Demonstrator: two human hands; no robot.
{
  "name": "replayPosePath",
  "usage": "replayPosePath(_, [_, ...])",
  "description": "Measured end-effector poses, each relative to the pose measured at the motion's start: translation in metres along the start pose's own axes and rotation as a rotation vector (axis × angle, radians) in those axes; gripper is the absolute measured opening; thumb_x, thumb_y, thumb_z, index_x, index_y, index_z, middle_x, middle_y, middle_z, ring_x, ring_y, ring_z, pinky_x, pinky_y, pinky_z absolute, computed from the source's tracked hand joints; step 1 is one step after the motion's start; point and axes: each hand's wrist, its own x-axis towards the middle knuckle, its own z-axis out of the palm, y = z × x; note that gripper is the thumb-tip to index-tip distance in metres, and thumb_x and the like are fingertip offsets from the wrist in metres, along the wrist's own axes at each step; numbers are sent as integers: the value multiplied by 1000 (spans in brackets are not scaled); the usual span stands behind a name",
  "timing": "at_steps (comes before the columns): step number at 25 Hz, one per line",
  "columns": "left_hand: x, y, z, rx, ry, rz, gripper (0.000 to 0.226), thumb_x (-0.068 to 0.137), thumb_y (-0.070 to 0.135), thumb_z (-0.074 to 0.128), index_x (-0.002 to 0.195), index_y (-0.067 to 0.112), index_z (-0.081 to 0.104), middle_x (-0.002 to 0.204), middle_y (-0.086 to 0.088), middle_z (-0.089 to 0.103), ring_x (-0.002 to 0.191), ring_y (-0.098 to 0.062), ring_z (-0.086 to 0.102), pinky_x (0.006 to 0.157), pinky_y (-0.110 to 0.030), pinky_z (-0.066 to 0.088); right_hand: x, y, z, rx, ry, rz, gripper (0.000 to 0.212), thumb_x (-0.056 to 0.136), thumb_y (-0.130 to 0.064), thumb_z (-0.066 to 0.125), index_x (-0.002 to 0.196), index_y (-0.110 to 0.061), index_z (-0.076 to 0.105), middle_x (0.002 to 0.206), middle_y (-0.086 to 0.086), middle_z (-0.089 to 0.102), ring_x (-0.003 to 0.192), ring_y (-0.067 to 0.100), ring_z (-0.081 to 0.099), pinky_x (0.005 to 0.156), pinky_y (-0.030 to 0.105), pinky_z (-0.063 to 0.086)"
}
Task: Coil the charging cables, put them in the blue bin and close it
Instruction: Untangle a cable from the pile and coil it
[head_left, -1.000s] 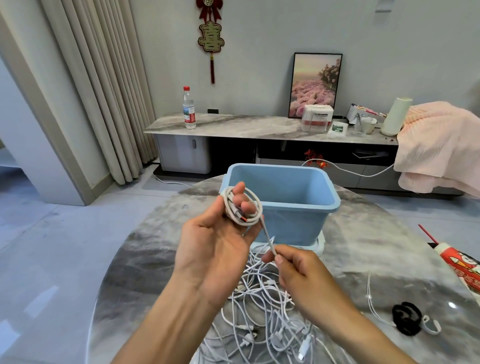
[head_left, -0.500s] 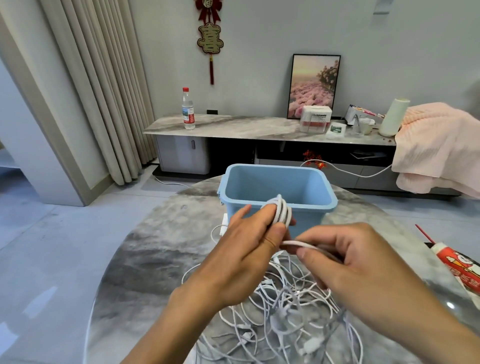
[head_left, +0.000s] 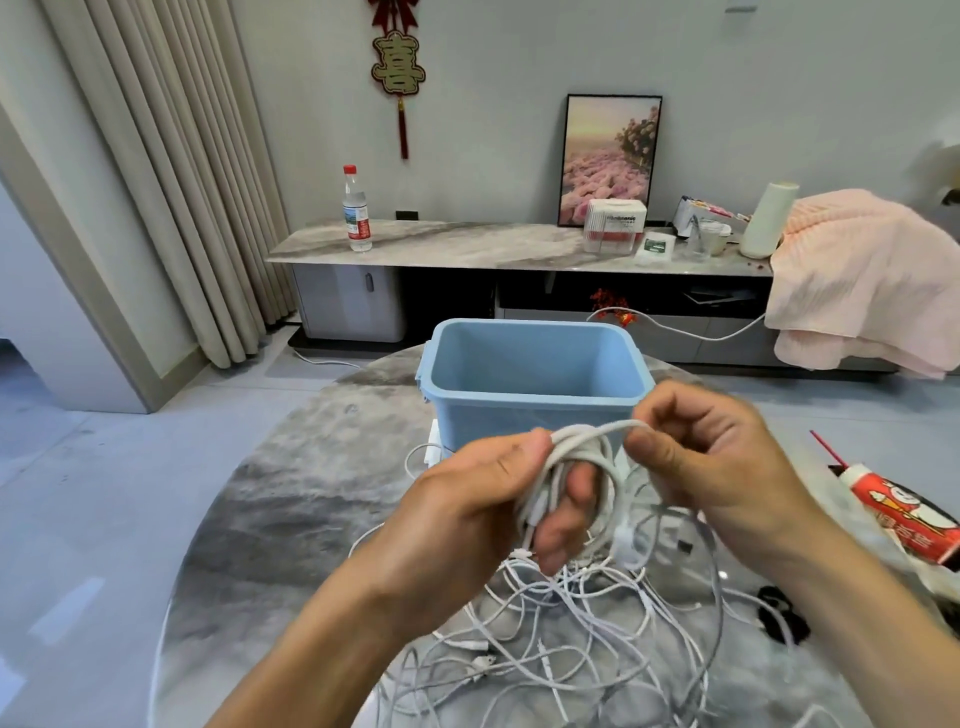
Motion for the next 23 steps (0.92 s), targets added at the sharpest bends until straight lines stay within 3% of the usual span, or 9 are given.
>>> replayPosePath(3, [-1,3,-6,-232,60,28,41,94,44,43,80,10,62,57,0,43,52,-12,41,57,-21,37,2,22,6,-67,-73,67,41,74,-47,78,63,-12,60,48,0,42,39,9,37,40,14,33])
replayPosePath(5, [-1,6,-12,-318,112,79,40,93,43,46,78,11,63,57,3,42,52,-9,40,76,-24,35,1,38,6,-144,-114,72,31,82,-28,75,66,-8,58,55,7,47,49,12,45,47,17,38])
replayPosePath(8, [0,7,-20,-371,218,144,35,94,39,46,80,10,58,59,4,45,53,-8,35,88,-42,9,-4,67,7,-400,-193,90,8,83,-20,73,83,-23,66,77,-2,66,70,7,58,68,23,47])
replayPosePath(13, [-5,21,-35,-458,291,284,41,101,40,36,81,13,59,59,6,42,54,-8,40,98,-38,17,-6,99,-1,-625,-112,87,52,81,5,61,114,-36,58,109,-23,62,106,-4,55,88,10,38])
replayPosePath(16, [-17,47,-59,-574,230,380,43,106,41,30,87,12,56,64,3,46,60,-11,46,105,-36,23,-16,121,-20,-742,-67,275,48,84,10,52,91,-37,64,91,-18,69,88,2,61,73,9,41])
replayPosePath(18, [-19,50,-65,-512,358,354,43,106,41,31,84,13,56,62,4,45,57,-10,45,100,-35,27,-15,118,-19,-691,17,316,47,84,12,50,78,-32,65,77,-13,70,82,16,64,67,11,43])
replayPosePath(20, [-13,40,-53,-347,494,274,41,102,41,34,77,15,55,57,5,40,52,-9,39,88,-32,32,-5,95,-8,-447,186,271,41,87,12,49,86,-24,67,83,-5,72,87,21,65,73,15,47])
replayPosePath(21, [-7,34,-41,-260,524,229,39,99,41,36,76,14,54,56,4,38,51,-10,37,80,-30,33,1,79,-1,-255,249,234,32,91,5,50,93,-20,68,89,0,74,92,22,66,77,20,49])
replayPosePath(23, [3,23,-23,-134,549,166,37,94,40,41,76,10,53,55,1,37,52,-13,34,66,-25,33,6,44,22,65,146,184,22,95,-26,54,109,-17,67,107,7,73,101,24,66,85,35,49])
